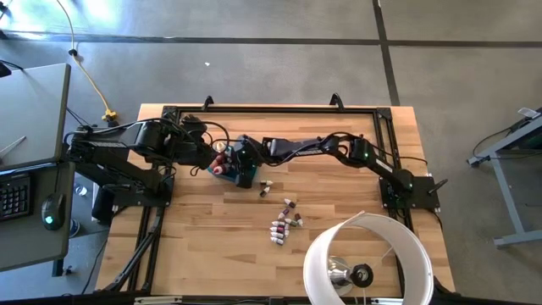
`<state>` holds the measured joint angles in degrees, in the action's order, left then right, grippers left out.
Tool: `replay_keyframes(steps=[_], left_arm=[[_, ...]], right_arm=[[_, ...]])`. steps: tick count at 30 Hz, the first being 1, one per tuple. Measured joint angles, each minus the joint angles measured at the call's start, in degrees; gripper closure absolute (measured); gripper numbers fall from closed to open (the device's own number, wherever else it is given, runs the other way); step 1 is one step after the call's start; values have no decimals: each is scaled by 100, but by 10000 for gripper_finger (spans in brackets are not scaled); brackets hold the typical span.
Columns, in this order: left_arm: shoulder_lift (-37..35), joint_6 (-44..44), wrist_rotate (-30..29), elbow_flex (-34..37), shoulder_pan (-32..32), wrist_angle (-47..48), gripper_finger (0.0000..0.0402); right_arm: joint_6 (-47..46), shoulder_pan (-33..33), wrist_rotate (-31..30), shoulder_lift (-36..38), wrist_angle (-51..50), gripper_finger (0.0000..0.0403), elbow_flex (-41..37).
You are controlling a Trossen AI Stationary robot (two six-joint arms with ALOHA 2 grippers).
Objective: Pick & Place food coloring
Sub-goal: Put the large red food coloring bottle into the blue bin
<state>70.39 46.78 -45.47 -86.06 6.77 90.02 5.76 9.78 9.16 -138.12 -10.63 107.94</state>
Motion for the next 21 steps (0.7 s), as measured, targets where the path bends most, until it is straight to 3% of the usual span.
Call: replay_keyframes(steps=[10,15,21], left_arm=[[0,0,87,0,2,0,402],[-1,0,102,0,2,0,402],[-2,0,100,0,2,-1,402]], right_arm=[[195,-20,-365,181,-604,403,10],[121,-24,-116,109,-850,403,-11],[88,-47,0,109,-389,403,-11]])
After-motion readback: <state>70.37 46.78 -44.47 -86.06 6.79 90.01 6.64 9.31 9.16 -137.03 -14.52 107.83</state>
